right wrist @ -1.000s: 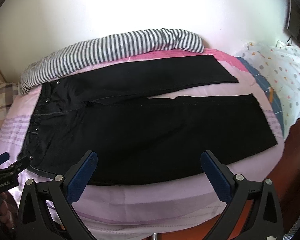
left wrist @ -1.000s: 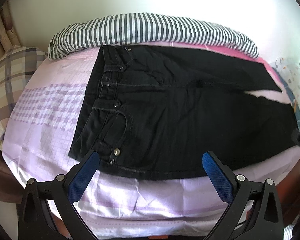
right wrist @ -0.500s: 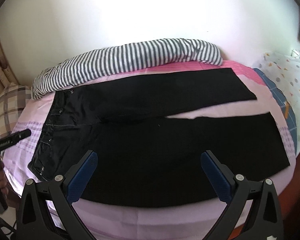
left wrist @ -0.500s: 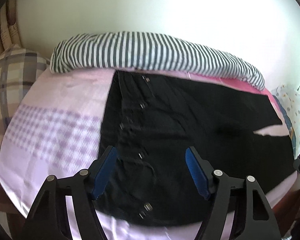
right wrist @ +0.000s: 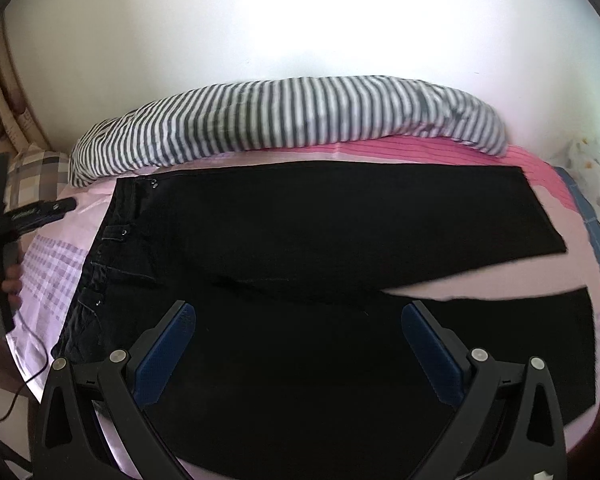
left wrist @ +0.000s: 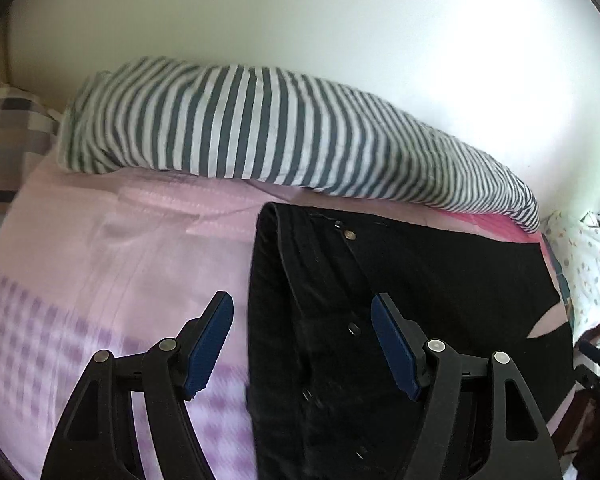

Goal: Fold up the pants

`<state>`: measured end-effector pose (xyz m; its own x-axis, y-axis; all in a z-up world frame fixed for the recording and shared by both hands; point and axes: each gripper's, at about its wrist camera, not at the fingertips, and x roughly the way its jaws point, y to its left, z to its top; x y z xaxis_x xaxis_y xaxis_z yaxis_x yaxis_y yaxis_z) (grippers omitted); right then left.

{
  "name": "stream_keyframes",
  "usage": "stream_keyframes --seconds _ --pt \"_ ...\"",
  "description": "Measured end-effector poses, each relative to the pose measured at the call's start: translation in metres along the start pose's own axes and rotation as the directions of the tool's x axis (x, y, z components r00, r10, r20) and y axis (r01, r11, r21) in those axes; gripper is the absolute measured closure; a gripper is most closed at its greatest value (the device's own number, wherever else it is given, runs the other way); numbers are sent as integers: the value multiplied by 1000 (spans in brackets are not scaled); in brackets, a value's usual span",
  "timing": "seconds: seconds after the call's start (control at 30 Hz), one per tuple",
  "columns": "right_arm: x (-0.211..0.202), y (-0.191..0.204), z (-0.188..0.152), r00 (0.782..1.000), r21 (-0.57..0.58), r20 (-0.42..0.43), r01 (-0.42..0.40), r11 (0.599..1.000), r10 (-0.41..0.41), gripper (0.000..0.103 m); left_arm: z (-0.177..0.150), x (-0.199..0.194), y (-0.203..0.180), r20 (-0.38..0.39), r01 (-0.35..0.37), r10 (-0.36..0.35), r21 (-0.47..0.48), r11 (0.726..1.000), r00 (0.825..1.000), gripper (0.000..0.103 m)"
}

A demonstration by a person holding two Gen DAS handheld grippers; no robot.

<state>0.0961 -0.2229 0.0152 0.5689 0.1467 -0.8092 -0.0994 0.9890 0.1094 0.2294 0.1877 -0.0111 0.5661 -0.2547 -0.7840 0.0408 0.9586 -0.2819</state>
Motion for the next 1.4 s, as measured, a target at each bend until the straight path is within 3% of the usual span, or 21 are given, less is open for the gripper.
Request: stream_keyframes --seconds 0.17,0.37,0.43,0.5,0.6,0.9,1.07,1.13,1.2,1.4 --pt "30 7 13 999 -21 -32 -2 1000 1 1 23 42 28 -47 15 -15 -7 1000 999 31" --pt "60 3 28 997 -22 -72 5 1000 -7 1 40 73 41 -65 120 -121 -26 992 991 33" --pt "70 3 34 997 -26 -81 8 1000 -10 1 44 81 42 -71 147 -148 -17 989 986 38" --pt "79 5 40 996 -33 -85 6 999 -9 1 48 91 44 -89 167 -168 -13 986 982 54" --pt "91 9 47 996 -51 -90 3 999 -8 1 50 105 44 -118 198 -198 -11 980 973 63" --pt "118 18 60 994 -119 -106 -49 992 37 1 58 135 31 -151 238 -237 -16 971 960 65" --pt "129 14 72 978 -190 -151 -172 966 145 1 61 141 21 -127 241 -241 -19 970 962 65" --pt "132 10 77 977 -217 -156 -179 960 146 1 58 140 14 -116 229 -228 -2 973 967 75" --pt "134 6 84 976 -253 -164 -181 951 142 1 55 132 4 -91 210 -205 38 977 974 83" --pt "138 -3 110 952 -381 -223 -281 881 208 1 51 85 -15 5 259 -261 78 963 965 86"
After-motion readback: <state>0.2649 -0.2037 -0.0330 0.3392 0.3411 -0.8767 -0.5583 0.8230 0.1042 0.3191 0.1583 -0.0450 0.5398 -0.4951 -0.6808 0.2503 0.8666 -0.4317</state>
